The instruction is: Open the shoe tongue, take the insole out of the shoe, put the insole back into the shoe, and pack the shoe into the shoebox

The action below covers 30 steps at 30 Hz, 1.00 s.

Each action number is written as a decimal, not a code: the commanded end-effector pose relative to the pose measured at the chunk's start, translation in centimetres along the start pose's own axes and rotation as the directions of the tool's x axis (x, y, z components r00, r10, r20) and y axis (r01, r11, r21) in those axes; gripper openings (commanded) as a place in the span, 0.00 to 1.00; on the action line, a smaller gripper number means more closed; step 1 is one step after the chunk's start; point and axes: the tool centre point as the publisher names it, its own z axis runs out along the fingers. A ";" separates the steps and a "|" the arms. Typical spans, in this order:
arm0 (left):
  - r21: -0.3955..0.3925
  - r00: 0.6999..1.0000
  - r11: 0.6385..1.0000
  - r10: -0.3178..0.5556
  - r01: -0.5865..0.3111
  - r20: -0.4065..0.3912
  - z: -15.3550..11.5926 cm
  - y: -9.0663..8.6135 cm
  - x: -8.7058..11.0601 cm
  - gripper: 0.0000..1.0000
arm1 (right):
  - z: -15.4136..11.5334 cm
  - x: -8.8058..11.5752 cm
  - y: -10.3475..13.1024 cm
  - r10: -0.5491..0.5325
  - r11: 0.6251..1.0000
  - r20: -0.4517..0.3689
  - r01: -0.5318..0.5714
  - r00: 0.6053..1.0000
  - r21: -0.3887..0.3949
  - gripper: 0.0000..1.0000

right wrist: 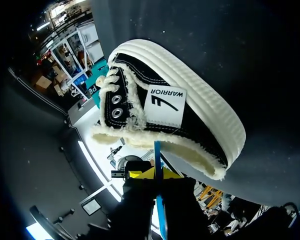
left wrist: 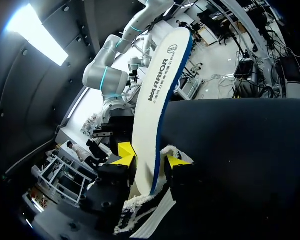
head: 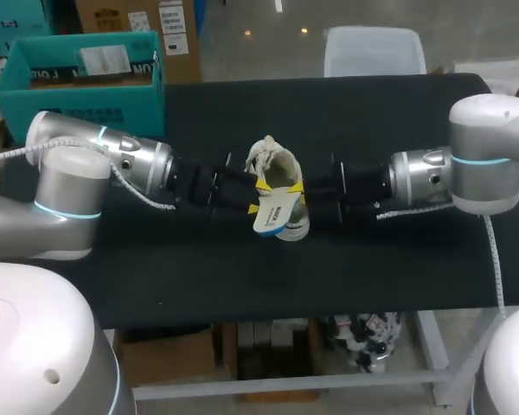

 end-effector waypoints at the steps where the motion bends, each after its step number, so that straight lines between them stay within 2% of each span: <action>1: 0.007 1.000 1.000 -0.005 0.005 0.006 0.5 1.0 -0.3 0.27 | -0.1 -0.1 0.2 0.001 1.000 -0.004 -0.001 1.000 0.011 0.00; 3: 0.007 1.000 1.000 -0.008 0.008 0.007 0.7 1.2 -0.6 0.00 | -0.2 -0.1 0.2 0.002 1.000 -0.004 -0.002 1.000 0.011 0.00; 16: 0.015 1.000 1.000 0.002 -0.002 -0.012 1.6 1.8 -1.2 0.00 | -0.3 -0.5 1.5 0.013 1.000 -0.019 -0.012 1.000 0.013 0.00; 30: 0.004 0.999 1.000 -0.019 0.019 -0.048 1.9 3.8 -1.1 0.00 | 0.7 0.2 3.7 0.012 1.000 -0.014 -0.012 1.000 0.025 0.00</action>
